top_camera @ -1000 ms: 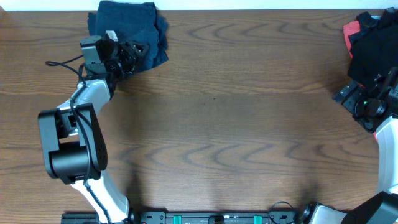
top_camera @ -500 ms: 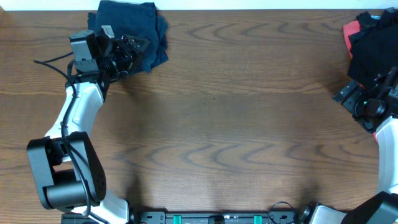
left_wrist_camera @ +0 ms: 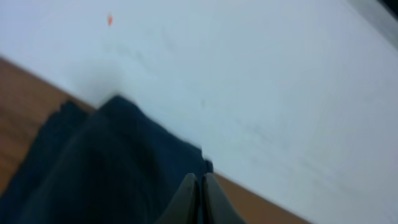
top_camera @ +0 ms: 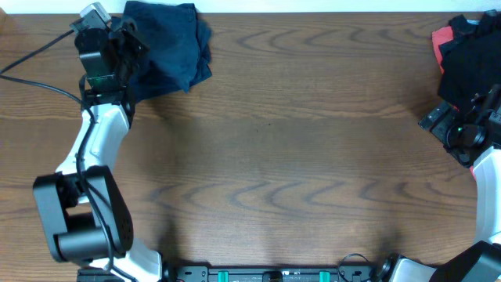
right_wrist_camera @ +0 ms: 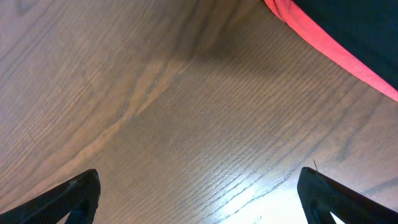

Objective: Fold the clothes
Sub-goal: 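Release and straighten the top shorts on the stack with the left gripper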

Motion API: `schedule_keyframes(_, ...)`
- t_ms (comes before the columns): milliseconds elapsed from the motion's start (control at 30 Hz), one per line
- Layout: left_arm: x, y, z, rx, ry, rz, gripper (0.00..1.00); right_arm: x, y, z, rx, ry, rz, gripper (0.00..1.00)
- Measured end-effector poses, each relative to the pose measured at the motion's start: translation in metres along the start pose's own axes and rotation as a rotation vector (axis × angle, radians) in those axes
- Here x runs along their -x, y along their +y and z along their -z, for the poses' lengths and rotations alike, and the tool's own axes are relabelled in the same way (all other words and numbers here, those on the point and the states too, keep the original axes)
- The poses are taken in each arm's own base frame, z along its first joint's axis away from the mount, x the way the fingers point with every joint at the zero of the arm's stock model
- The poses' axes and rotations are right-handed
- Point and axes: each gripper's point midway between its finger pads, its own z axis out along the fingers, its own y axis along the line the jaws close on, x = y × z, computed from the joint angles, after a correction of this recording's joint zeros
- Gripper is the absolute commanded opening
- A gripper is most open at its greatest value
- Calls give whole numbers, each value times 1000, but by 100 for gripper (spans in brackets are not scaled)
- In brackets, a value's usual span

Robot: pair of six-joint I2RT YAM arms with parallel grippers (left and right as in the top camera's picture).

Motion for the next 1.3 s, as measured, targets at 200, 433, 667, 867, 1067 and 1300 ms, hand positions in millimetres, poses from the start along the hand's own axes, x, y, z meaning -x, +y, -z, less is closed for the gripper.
schedule_keyframes(200, -39, 41, -37, 51, 12, -41, 6, 0, 0, 0, 0, 0, 0, 99)
schedule_keyframes(433, -120, 119, -64, 213, 156, -155, 6, 0, 0, 0, 0, 0, 0, 99)
schedule_keyframes(667, -107, 141, -57, 274, 173, -216, 6, 0, 0, 0, 0, 0, 0, 99)
schedule_keyframes(867, -57, 114, -39, 275, 109, -294, 6, 0, 0, 0, 0, 0, 0, 99)
schedule_keyframes(1067, 25, 40, -2, 198, -48, -347, 6, 0, 0, 0, 0, 0, 0, 99)
schedule_keyframes(1300, -20, 34, -14, 192, 75, -355, 6, 0, 0, 0, 0, 0, 0, 99)
